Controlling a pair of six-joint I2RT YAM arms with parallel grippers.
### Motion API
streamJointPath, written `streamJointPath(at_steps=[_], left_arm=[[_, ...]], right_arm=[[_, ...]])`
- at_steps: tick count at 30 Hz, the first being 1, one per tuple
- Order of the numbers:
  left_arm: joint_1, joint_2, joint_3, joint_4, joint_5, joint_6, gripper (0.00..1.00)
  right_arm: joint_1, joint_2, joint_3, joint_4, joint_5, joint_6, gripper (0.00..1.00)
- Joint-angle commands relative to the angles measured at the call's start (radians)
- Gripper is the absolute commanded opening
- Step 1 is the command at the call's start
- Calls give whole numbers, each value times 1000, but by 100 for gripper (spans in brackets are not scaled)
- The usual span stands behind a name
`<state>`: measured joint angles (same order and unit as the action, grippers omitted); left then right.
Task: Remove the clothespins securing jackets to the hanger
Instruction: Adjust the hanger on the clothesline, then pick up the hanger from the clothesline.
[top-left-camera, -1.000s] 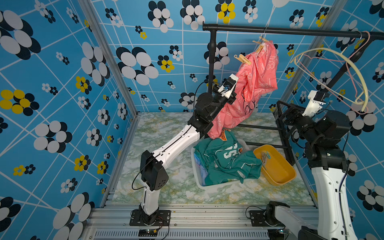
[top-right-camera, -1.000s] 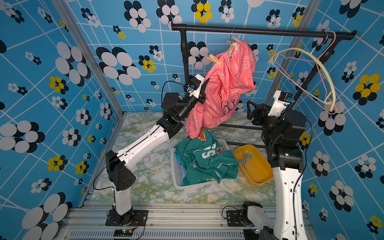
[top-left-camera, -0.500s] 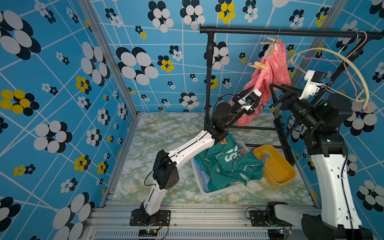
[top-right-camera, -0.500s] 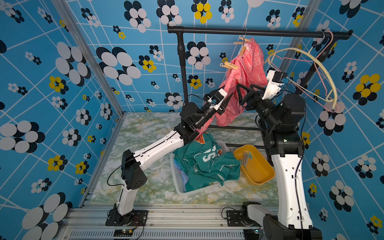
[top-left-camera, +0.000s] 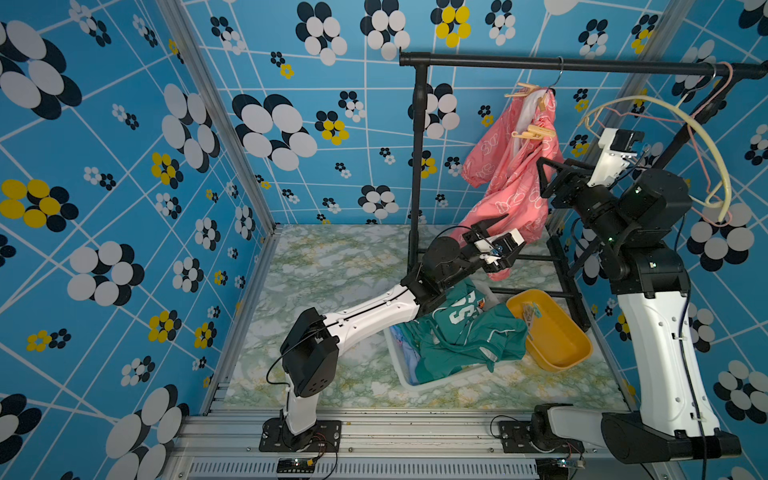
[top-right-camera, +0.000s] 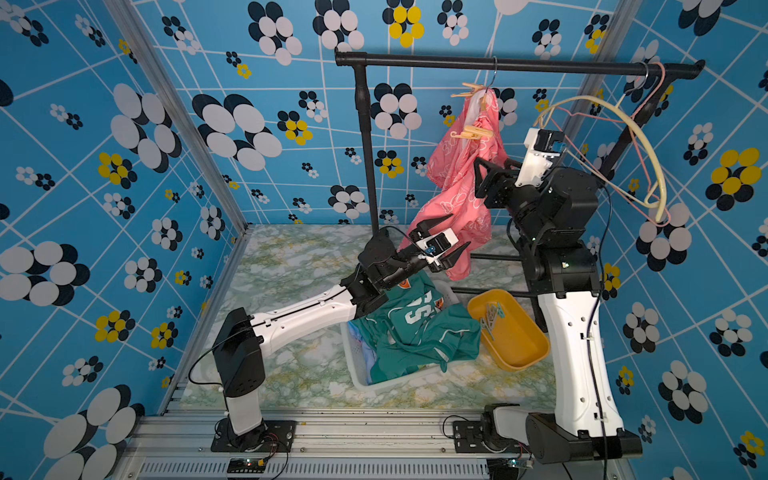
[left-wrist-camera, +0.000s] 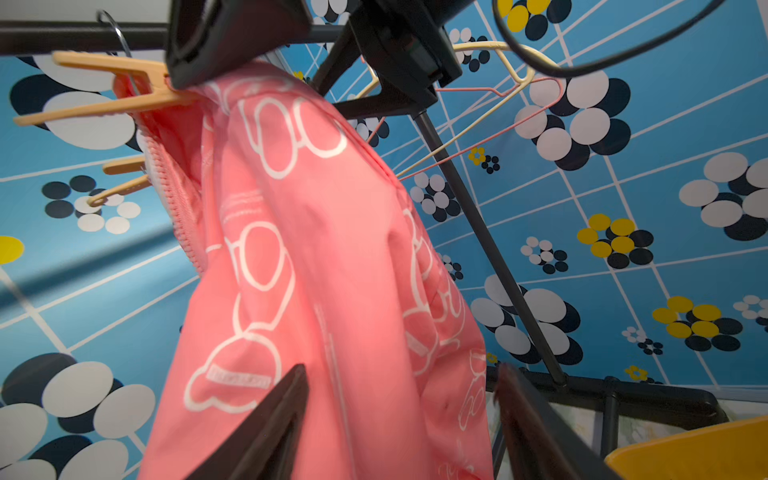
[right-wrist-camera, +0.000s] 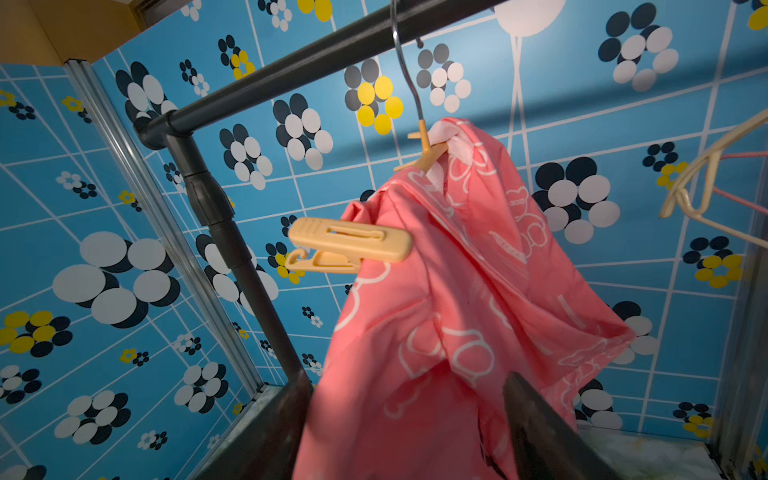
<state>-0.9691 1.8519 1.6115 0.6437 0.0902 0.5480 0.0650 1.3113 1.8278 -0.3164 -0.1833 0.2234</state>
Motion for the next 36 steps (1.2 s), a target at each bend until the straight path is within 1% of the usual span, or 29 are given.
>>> streamJointPath(at_steps=[1,5,12,15,18,19,23,26,29,31,36], left_arm=[[3,-98,-80,109,-48,37,73],[2,-171,-177,158,-93,49,74],[1,-366,-370,211,-157,19,74],[1,-467,-455,208,-177,-12,75],[3,-564,-538,192,-220,-49,75],[3,-596,-566,185,-235,-61,74],[3,-703,-656,143,-301,-118,74],[4,-755,-694,100,-344,-150,74],[6,-778,-713,62,-385,-166,74],[6,-786,-723,47,-403,-176,74],[7,-799,-742,44,-423,-191,74]], right_arm=[[5,55,87,-92,136,-83,70],[5,117,135,-126,128,-90,62],[4,218,222,-170,139,-118,43],[5,252,257,-173,151,-140,25],[5,262,273,-148,132,-160,9],[6,260,274,-132,127,-164,0],[11,235,256,-40,127,-157,0],[23,207,227,49,111,-159,0],[42,164,198,119,135,-180,0],[80,109,151,169,153,-191,0],[81,-7,44,247,166,-198,0]])
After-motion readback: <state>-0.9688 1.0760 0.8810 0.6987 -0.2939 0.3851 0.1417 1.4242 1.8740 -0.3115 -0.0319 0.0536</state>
